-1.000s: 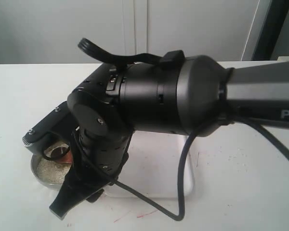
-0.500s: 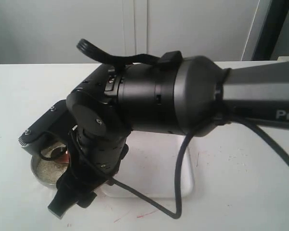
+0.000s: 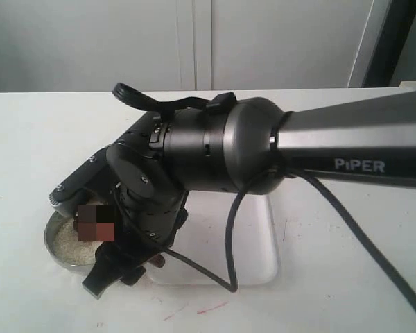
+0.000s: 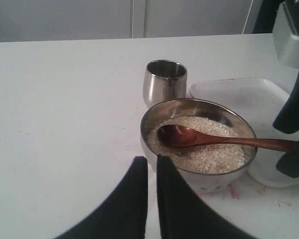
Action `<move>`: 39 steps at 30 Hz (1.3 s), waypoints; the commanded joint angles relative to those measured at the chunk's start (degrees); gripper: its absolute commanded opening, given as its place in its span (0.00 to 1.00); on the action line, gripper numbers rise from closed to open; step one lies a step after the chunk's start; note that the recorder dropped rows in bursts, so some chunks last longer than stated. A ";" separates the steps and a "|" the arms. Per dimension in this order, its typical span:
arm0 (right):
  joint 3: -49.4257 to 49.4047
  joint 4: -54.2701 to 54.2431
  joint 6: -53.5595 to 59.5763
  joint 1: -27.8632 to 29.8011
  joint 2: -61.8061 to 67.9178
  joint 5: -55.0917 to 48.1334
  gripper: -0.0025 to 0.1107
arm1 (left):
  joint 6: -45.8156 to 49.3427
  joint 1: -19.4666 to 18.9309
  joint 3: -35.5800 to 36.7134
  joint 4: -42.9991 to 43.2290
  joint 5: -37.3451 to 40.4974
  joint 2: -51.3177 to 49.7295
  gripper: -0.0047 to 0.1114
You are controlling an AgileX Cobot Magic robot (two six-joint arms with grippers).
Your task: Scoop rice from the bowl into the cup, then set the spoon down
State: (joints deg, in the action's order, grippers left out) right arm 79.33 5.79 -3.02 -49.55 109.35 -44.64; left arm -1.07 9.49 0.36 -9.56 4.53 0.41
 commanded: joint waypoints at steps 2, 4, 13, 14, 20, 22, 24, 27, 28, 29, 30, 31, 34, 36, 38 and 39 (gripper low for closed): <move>0.22 0.39 -0.16 0.63 1.01 0.58 0.54 | 0.01 0.32 -0.36 -0.57 -0.15 -0.41 0.16; 0.35 0.28 -0.16 0.63 1.01 1.33 0.53 | 0.01 0.32 -0.36 -0.57 -0.15 -0.41 0.16; 0.64 0.20 -0.16 0.63 1.01 0.59 0.52 | 0.01 0.32 -0.36 -0.57 -0.15 -0.41 0.16; 0.64 0.20 -0.16 0.63 1.01 0.59 0.52 | 0.01 0.32 -0.36 -0.57 -0.15 -0.41 0.16; 0.64 -0.24 -0.16 0.63 1.01 0.20 0.47 | 0.01 0.32 -0.36 -0.57 -0.15 -0.41 0.16; 0.64 -0.24 -0.16 0.63 1.01 -0.22 0.46 | 0.01 0.32 -0.36 -0.57 -0.15 -0.41 0.16; 0.64 -0.24 -0.16 0.63 1.01 -0.22 0.44 | 0.01 0.32 -0.36 -0.57 -0.15 -0.41 0.16; 0.64 -0.24 -0.16 0.63 1.01 -0.22 0.40 | 0.01 0.32 -0.36 -0.57 -0.15 -0.41 0.16; 0.64 -0.24 -0.16 0.63 1.01 -0.22 0.39 | 0.01 0.32 -0.36 -0.57 -0.15 -0.41 0.16; 0.64 -0.38 -0.16 0.63 1.01 -0.22 0.37 | 0.01 0.32 -0.36 -0.57 -0.15 -0.41 0.16; 0.64 -0.69 -0.16 0.63 1.01 -0.22 0.35 | 0.01 0.32 -0.36 -0.57 -0.15 -0.41 0.16; 0.64 -0.75 -0.16 0.63 1.01 -0.22 0.33 | 0.01 0.32 -0.36 -0.57 -0.15 -0.41 0.16; 0.64 -0.91 -0.16 0.63 1.01 -0.22 0.28 | 0.01 0.32 -0.36 -0.57 -0.15 -0.41 0.16; 0.64 -0.91 -0.16 0.63 1.01 -0.22 0.23 | 0.01 0.32 -0.36 -0.57 -0.15 -0.41 0.16; 0.64 -0.91 -0.16 0.63 1.01 -0.22 0.17 | 0.01 0.32 -0.36 -0.57 -0.15 -0.41 0.16; 0.64 -0.91 -0.16 0.63 0.91 -0.22 0.13 | 0.01 0.32 -0.36 -0.57 -0.15 -0.41 0.16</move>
State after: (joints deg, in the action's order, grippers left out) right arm 79.52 4.95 -3.02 -49.26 110.45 -44.49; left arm -1.07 9.49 0.36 -9.56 4.53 0.41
